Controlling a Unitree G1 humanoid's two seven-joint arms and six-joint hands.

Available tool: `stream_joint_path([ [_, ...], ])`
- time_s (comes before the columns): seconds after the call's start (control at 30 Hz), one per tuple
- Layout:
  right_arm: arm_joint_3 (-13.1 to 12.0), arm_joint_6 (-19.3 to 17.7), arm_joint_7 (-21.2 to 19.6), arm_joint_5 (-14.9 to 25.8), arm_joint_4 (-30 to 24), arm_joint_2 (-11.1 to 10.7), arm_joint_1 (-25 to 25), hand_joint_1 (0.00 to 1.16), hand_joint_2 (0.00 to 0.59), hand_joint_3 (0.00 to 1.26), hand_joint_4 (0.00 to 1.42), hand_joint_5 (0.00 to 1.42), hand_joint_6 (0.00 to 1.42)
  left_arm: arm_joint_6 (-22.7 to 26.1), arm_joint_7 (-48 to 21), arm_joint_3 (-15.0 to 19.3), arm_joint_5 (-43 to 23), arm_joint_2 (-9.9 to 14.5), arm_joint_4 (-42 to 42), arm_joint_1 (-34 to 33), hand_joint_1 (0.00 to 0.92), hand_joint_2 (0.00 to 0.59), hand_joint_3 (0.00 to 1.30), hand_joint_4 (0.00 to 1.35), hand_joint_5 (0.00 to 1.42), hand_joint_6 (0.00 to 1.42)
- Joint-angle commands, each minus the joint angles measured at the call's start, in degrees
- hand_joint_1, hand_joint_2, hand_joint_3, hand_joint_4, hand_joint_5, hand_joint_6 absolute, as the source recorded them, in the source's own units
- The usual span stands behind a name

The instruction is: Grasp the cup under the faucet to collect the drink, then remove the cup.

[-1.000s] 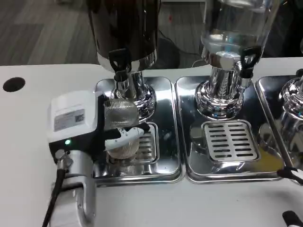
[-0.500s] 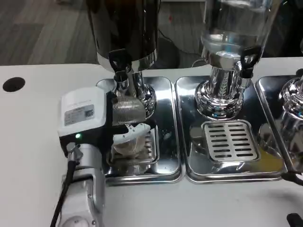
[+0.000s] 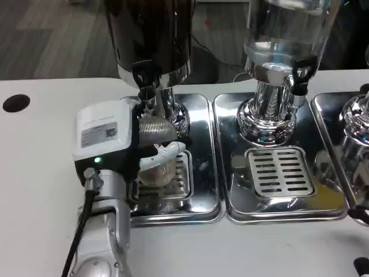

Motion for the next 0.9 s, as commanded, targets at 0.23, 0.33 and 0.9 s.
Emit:
stream_joint_path([
  [0.23, 0.0, -0.9, 0.8, 0.5, 1.1, -0.1, -0.9, 0.56, 0.369, 0.22, 0.12, 0.13, 0.12, 0.4, -2.2, -0.1, -0.8, 2.0, -4.8, 1.8, 0.086, 0.016, 0.29, 0.29, 0.59, 0.89],
  [0.33, 0.1, -0.9, 0.7, 0.1, 1.4, 0.1, -1.0, 0.56, 0.37, 0.22, 0.12, 0.13, 0.12, 0.0, -2.5, 0.6, -1.1, 2.4, -7.7, 3.2, 0.051, 0.006, 0.25, 0.21, 0.56, 0.86],
  [0.9, 0.5, -0.2, 0.8, -0.1, 0.4, 0.6, -1.7, 0.57, 0.37, 0.22, 0.12, 0.14, 0.12, -3.1, -9.4, 6.0, -2.4, 3.8, -33.1, 8.5, 0.03, 0.009, 0.23, 0.18, 0.65, 0.88],
])
